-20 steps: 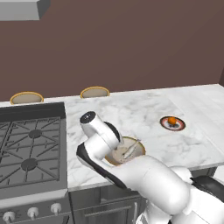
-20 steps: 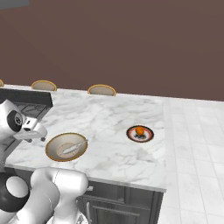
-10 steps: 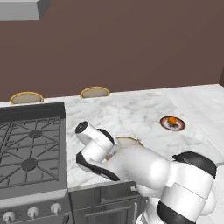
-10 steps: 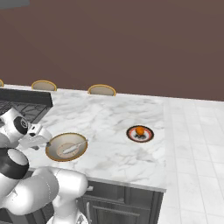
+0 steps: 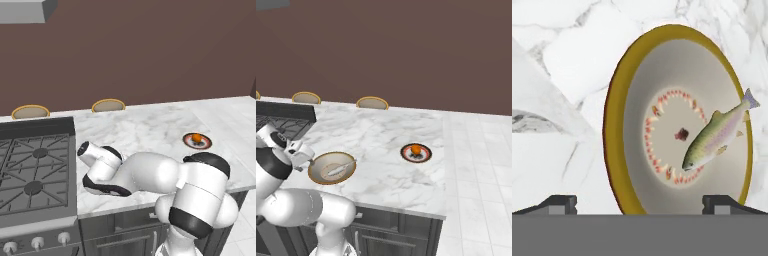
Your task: Remove the tangerine from the bowl and place it on the small plate. Then place the bowl with only the fish in the microwave, close the door, and press the start button to microwave the fish.
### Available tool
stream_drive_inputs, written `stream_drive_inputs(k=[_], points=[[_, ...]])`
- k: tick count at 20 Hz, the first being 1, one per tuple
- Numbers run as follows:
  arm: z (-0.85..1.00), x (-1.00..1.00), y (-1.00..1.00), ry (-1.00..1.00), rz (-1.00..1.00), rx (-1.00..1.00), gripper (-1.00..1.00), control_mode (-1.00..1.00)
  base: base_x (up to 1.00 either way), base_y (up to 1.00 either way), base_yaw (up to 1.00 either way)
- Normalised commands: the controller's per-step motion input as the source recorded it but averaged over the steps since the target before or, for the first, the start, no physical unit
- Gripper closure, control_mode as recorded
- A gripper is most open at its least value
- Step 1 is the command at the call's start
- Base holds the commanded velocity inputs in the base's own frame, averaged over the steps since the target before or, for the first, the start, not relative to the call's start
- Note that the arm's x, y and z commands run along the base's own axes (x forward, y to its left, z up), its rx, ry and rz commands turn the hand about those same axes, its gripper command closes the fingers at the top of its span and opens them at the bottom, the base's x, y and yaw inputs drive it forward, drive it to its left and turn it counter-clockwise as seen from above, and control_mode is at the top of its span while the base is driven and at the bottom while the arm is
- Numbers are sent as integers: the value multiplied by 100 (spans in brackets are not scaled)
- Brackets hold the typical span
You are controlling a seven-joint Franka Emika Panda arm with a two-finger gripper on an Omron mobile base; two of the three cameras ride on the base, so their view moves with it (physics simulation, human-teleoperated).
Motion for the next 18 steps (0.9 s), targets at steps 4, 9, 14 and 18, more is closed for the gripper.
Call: stream_drive_inputs(k=[4, 9, 14, 18], points=[[-2, 0, 0, 0, 0, -10, -100, -100, 0, 0, 0], [-21, 0, -4, 0, 0, -5, -100, -100, 0, 0, 0], [-18, 3, -16, 0, 0, 0, -100, -100, 0, 0, 0], [-16, 13, -22, 0, 0, 0, -100, -100, 0, 0, 0]])
